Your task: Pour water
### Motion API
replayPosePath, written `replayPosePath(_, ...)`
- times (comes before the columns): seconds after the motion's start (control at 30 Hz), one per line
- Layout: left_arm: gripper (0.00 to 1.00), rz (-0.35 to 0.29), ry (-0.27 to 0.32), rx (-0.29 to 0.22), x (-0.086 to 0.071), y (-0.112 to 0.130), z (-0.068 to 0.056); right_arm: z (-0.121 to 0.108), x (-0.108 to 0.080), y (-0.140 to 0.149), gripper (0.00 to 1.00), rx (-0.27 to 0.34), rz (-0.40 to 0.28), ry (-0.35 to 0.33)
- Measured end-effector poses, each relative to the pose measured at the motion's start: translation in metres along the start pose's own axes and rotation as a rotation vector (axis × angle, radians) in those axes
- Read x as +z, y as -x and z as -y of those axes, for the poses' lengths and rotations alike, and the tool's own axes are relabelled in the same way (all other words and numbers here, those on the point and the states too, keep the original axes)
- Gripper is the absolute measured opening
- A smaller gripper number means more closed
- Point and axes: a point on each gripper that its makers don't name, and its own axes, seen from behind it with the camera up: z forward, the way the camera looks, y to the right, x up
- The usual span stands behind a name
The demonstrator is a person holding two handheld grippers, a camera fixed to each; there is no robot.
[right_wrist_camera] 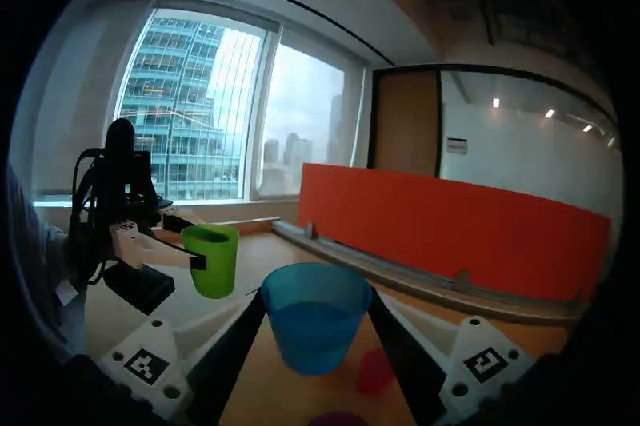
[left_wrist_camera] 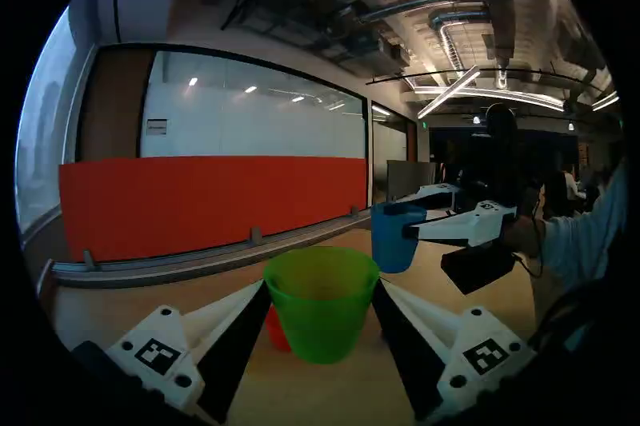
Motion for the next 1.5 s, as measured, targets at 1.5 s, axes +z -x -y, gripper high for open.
replayPosePath(1.5,0.87,-0.001,0.111,0.033,0.003,-0.004,-0.057,0.011,0.019,-0.135,0.92,-0.648,-0.103,-0.017)
